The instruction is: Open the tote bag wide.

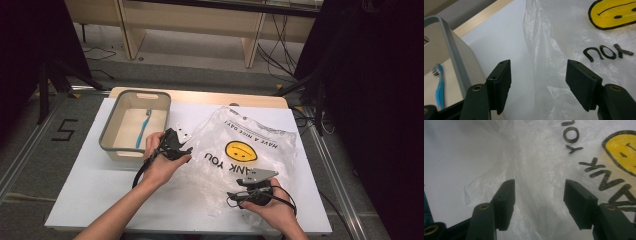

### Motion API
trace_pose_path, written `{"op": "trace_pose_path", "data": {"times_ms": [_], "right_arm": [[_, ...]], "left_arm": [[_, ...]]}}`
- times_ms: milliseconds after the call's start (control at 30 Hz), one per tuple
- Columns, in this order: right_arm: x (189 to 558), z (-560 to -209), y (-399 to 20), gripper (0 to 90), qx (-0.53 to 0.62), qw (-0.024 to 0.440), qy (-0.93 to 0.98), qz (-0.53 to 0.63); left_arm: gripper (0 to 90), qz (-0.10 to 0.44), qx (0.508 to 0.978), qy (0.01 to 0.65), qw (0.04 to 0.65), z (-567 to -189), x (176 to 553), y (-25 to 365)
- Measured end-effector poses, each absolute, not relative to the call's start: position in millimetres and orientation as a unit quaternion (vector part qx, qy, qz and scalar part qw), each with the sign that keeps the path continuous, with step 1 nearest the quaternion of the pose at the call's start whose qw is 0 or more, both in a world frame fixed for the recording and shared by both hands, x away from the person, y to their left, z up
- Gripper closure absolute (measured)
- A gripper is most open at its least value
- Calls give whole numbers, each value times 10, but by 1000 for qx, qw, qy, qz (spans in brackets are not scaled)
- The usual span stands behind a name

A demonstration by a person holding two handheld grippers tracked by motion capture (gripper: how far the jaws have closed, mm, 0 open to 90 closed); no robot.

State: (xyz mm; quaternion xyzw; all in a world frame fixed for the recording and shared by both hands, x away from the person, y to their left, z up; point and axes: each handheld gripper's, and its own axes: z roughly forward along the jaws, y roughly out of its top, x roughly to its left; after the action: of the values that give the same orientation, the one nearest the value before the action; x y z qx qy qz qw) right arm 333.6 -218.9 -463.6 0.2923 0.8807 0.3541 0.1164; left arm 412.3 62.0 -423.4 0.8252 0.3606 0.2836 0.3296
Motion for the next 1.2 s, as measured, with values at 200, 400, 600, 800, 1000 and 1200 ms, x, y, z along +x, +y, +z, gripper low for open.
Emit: {"op": "trace_pose_path", "data": {"times_ms": [200,400,600,800,1000,1200], "right_arm": [[3355,-4674,-2081,517,265,115,896,338],[3353,-4686,-1997,495,246,104,903,336],[3348,-4737,-1913,445,235,88,912,324],[3385,-4781,-1893,487,234,94,919,303],[3407,-4786,-1896,648,244,83,918,302],[3472,-4775,-1910,894,272,75,912,299]], "left_arm": [[333,274,830,340,347,-4100,3844,668],[342,249,845,308,359,-4103,3596,681],[345,222,857,300,355,-4204,3492,676],[347,207,867,290,349,-4273,3446,652],[361,200,873,282,345,-4304,3396,631],[399,191,879,265,347,-4323,3306,570]]}}
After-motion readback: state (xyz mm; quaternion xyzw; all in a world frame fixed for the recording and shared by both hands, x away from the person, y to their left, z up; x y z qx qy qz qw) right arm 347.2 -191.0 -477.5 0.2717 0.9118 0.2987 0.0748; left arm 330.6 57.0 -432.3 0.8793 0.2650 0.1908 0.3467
